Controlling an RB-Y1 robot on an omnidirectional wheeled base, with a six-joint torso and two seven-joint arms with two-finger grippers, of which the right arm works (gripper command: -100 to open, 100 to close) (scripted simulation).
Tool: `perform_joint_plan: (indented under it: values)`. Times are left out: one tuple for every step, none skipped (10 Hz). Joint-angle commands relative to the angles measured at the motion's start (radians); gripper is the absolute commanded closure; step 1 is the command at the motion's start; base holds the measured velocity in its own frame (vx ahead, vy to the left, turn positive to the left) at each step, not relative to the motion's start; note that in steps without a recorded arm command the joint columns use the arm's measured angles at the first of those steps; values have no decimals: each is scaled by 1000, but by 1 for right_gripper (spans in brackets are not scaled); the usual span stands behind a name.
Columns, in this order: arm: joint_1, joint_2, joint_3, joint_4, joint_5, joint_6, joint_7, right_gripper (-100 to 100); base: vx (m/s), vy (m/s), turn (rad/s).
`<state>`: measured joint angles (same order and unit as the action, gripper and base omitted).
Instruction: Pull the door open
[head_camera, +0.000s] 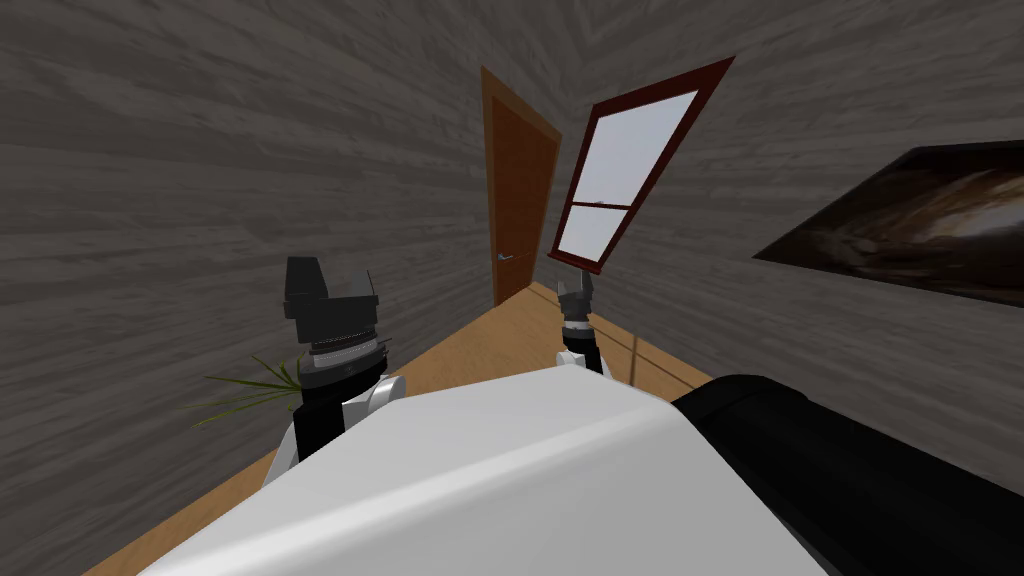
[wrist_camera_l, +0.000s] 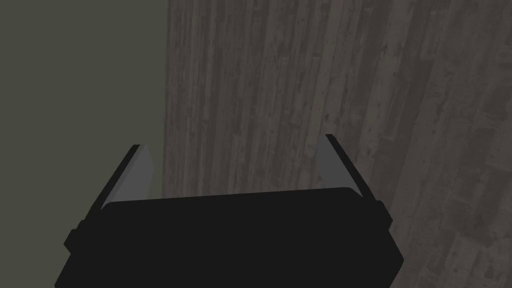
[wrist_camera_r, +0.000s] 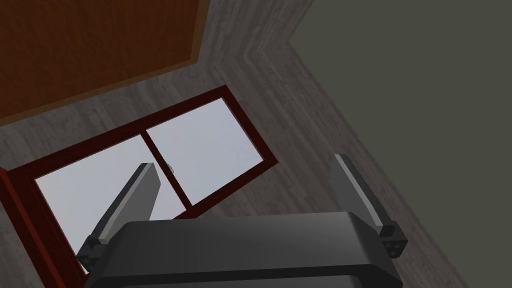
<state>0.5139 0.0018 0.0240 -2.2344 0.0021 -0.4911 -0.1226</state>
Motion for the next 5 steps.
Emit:
perform_joint_plan:
  values:
    - [-11, -13, 5, 34, -6, -9, -2, -100, 99, -30, 80]
    - [-17, -20, 7, 52, -9, -14, -2, -100, 125, -14, 126]
    - [-23, -26, 10, 71, -12, -19, -3, -100, 147, -31, 70]
    - [-26, -30, 11, 81, -14, -22, -4, -100, 129, -51, 35]
    - [-30, -34, 13, 95, -17, -25, -4, -100, 94, -35, 56]
